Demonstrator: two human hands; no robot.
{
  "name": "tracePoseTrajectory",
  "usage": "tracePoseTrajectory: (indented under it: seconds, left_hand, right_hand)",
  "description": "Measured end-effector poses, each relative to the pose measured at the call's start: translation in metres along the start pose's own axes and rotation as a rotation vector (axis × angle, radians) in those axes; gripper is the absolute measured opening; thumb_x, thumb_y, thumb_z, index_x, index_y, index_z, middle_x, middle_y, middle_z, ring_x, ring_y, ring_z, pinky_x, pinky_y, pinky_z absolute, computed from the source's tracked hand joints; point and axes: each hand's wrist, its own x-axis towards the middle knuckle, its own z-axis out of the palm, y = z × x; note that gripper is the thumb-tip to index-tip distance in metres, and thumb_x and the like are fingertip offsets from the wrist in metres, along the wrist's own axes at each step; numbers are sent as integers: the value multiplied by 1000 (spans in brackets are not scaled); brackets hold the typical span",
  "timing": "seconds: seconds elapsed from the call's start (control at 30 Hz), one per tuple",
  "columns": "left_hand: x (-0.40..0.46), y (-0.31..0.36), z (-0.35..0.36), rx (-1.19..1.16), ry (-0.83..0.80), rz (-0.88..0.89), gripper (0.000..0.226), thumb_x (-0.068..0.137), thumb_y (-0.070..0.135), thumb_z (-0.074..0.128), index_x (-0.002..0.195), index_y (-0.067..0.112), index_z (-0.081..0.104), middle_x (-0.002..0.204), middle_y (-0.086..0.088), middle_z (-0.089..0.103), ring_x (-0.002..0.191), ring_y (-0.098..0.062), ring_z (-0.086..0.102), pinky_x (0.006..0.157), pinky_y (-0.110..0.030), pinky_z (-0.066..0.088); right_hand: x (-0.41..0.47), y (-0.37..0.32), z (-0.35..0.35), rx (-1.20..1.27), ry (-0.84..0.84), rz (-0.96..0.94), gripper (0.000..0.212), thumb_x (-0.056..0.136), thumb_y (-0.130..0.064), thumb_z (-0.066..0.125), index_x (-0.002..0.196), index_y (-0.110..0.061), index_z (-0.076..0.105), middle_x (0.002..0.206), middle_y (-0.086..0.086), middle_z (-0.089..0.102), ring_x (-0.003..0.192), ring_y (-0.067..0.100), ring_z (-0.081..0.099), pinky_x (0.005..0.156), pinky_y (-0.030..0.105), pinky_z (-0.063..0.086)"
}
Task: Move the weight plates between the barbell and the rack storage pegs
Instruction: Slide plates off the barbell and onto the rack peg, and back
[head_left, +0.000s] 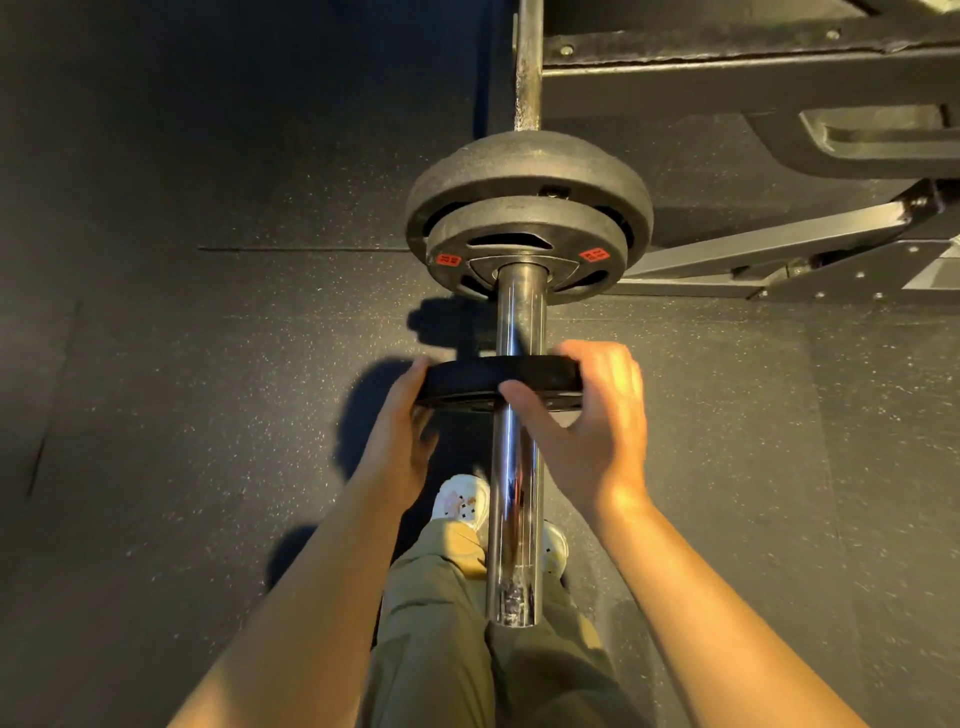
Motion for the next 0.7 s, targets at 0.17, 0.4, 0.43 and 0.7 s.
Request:
tracePoseTrajectory:
  seconds: [0.17, 0.4, 0.43, 0.7]
  left_hand:
    - [0, 10, 2, 116, 178, -62, 34, 94, 44, 48, 119, 23, 59, 110, 4, 63, 108, -8, 55, 93, -29, 39]
    - [-10, 30, 35, 1070, 107, 710, 36, 91, 61, 32, 81, 32, 52, 76, 18, 56, 77, -1, 55, 109, -49, 31]
    - [-9, 26, 42, 1183, 107, 833, 36, 90, 60, 31, 76, 32, 47, 71, 18, 50, 72, -1, 49, 107, -47, 31]
    - [7, 12, 47, 822, 217, 884, 42, 90, 52, 42, 63, 22, 53, 57, 4, 50, 55, -15, 51, 68, -38, 49]
  right_hand:
    - [-6, -12, 21, -150, 100, -83, 47, 81, -54, 61, 94, -8, 63, 87, 4, 61, 87, 25, 54, 88, 41, 37]
    - [-3, 2, 8, -28, 86, -46, 37, 97, -36, 35, 90, -11, 61, 87, -1, 57, 85, 18, 49, 81, 29, 31]
    - [-3, 5, 8, -20, 85, -11, 33, 98, -30, 35, 87, -11, 60, 86, -1, 56, 84, 17, 48, 79, 28, 30]
    - [1, 35, -9, 546, 114, 623, 25, 98, -26, 52, 77, -15, 60, 73, -7, 53, 65, -5, 46, 63, 9, 36]
